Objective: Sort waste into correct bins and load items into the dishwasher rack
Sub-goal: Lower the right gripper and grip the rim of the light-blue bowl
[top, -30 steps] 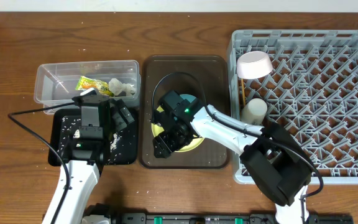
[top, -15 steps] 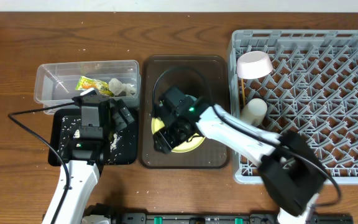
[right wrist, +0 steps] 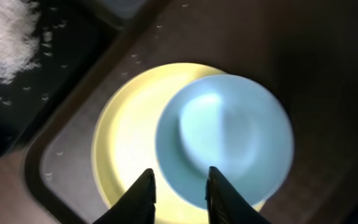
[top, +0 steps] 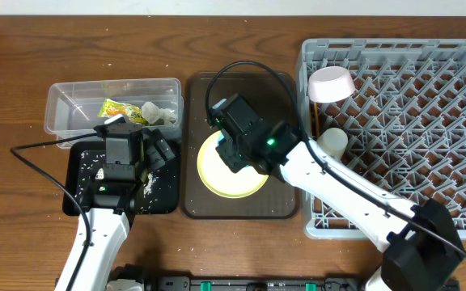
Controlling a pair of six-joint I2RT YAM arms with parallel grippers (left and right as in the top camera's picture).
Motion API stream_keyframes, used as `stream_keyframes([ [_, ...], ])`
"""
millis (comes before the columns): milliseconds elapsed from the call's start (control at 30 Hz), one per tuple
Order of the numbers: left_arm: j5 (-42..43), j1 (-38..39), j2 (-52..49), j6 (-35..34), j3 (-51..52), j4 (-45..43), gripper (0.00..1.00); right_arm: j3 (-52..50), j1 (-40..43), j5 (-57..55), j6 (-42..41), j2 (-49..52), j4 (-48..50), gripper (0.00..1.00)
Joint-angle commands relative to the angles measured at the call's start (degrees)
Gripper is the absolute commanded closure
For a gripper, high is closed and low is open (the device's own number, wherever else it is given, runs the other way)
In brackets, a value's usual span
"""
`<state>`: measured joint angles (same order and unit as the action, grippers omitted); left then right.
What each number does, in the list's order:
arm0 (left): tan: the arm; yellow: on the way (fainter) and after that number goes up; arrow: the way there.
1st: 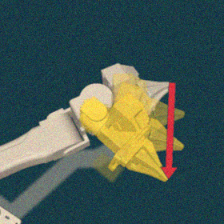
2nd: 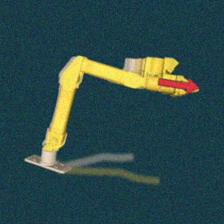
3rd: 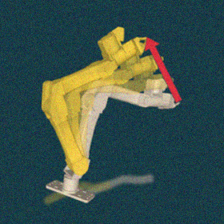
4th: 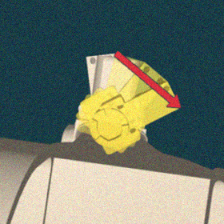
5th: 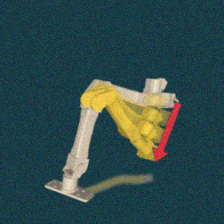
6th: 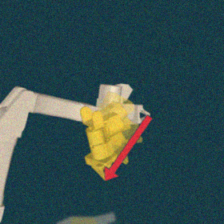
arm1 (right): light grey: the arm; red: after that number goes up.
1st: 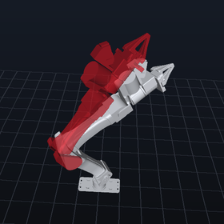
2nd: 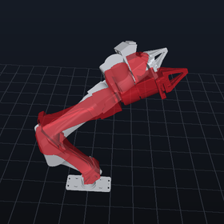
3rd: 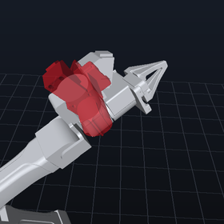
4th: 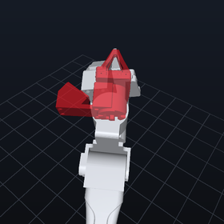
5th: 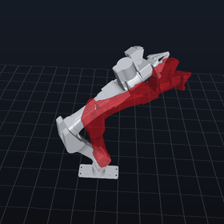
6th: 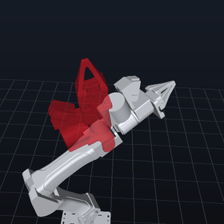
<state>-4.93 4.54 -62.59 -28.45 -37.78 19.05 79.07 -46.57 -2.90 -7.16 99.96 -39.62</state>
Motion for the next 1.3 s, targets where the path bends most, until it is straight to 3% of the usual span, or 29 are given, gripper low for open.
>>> stream_keyframes([
  [0, -1.1, -0.2, -0.1, 0.3, -0.9, -0.2, 0.02, 0.5, -0.5, -3.5, 0.6, 1.9, 0.0, 0.76],
  [1267, -1.1, -0.2, -0.1, 0.3, -0.9, -0.2, 0.02, 0.3, -3.4, -3.1, 0.6, 8.8, 0.4, 0.71],
])
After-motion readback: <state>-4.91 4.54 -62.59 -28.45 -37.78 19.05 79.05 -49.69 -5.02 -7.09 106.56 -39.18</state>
